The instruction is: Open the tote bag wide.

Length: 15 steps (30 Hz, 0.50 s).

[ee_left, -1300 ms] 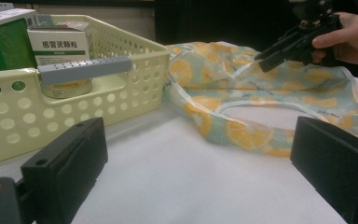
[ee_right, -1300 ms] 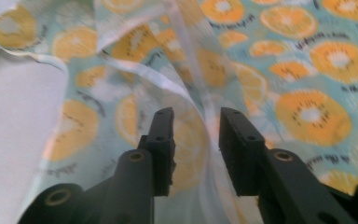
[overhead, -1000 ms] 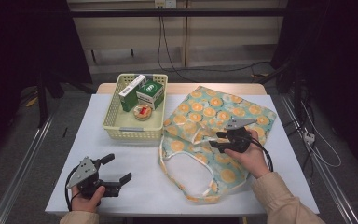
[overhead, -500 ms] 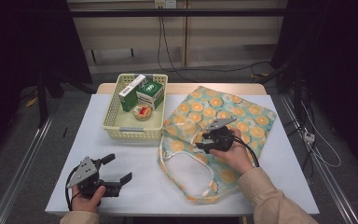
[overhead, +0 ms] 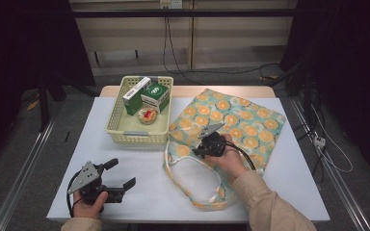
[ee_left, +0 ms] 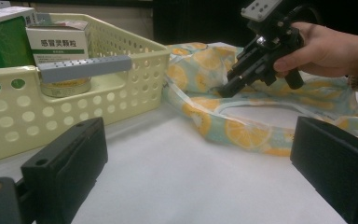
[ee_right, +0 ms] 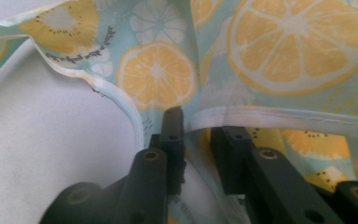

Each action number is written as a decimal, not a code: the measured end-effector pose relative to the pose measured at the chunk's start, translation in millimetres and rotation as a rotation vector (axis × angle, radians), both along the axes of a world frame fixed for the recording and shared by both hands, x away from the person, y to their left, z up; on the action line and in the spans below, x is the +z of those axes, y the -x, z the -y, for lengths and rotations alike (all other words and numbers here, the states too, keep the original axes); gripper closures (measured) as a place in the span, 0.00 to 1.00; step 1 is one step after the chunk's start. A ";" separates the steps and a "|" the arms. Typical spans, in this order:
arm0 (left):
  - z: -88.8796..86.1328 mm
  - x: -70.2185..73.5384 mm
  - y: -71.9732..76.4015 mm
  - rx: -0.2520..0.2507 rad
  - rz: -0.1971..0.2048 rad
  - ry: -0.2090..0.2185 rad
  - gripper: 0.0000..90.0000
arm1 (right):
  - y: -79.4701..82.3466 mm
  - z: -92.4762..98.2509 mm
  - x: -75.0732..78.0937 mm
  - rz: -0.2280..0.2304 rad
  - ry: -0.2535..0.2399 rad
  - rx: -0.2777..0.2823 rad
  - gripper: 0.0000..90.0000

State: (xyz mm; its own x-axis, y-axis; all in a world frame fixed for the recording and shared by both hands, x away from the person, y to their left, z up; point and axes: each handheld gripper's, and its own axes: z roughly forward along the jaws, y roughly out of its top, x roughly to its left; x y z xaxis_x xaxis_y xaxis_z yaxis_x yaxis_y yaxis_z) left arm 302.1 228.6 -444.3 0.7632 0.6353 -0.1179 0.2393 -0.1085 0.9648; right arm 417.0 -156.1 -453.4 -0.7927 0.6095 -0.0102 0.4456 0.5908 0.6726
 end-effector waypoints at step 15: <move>0.4 -0.2 -0.6 -0.001 0.001 -0.005 0.04 | -23.1 42.5 28.4 0.017 -0.121 -0.136 1.00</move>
State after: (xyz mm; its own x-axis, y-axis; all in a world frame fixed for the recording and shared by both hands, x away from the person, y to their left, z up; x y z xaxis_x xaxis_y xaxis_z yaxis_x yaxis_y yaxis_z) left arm 302.7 228.2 -444.5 0.7640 0.6351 -0.1140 0.2383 -0.1135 0.9646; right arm 440.1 -198.6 -425.0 -0.7031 0.7087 0.0573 0.5040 0.4399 0.7433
